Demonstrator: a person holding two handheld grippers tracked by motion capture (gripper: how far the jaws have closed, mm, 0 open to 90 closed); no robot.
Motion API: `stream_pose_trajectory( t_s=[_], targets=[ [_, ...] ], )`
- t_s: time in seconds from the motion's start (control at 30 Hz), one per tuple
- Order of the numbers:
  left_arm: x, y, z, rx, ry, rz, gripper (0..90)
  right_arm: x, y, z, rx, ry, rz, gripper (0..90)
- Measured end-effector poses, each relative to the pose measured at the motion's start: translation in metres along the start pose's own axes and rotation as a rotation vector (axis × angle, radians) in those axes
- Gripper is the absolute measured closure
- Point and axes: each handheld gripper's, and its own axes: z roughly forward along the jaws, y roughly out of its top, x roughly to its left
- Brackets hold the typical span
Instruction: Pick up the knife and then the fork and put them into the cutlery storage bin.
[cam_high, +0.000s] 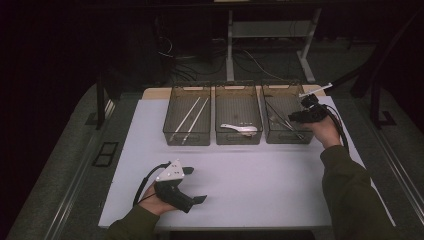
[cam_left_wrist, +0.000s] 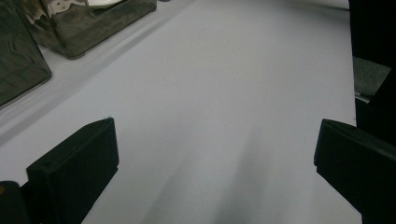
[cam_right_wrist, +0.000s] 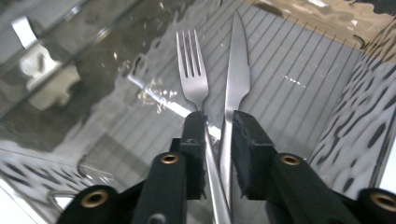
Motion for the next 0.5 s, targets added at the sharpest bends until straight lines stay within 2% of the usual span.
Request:
stream_pose_trajectory(
  t_s=[0.13,0.33,0.4,0.5],
  targets=[
    [0.000,0.000,0.000,0.000,0.001,-0.001,0.0,-0.005,-0.001,-0.005,-0.053,0.061,0.067,59.9],
    [0.001,0.000,0.000,-0.005,0.004,-0.005,0.0,-0.012,-0.003,-0.017,-0.141,0.111,0.121,47.9],
    [0.001,0.000,0.000,-0.006,0.006,-0.008,0.0,-0.012,-0.003,-0.021,-0.165,0.120,0.135,44.3],
    [0.002,0.001,0.000,-0.016,0.009,-0.014,0.0,-0.010,-0.004,-0.027,-0.193,0.103,0.126,39.8]
  ],
)
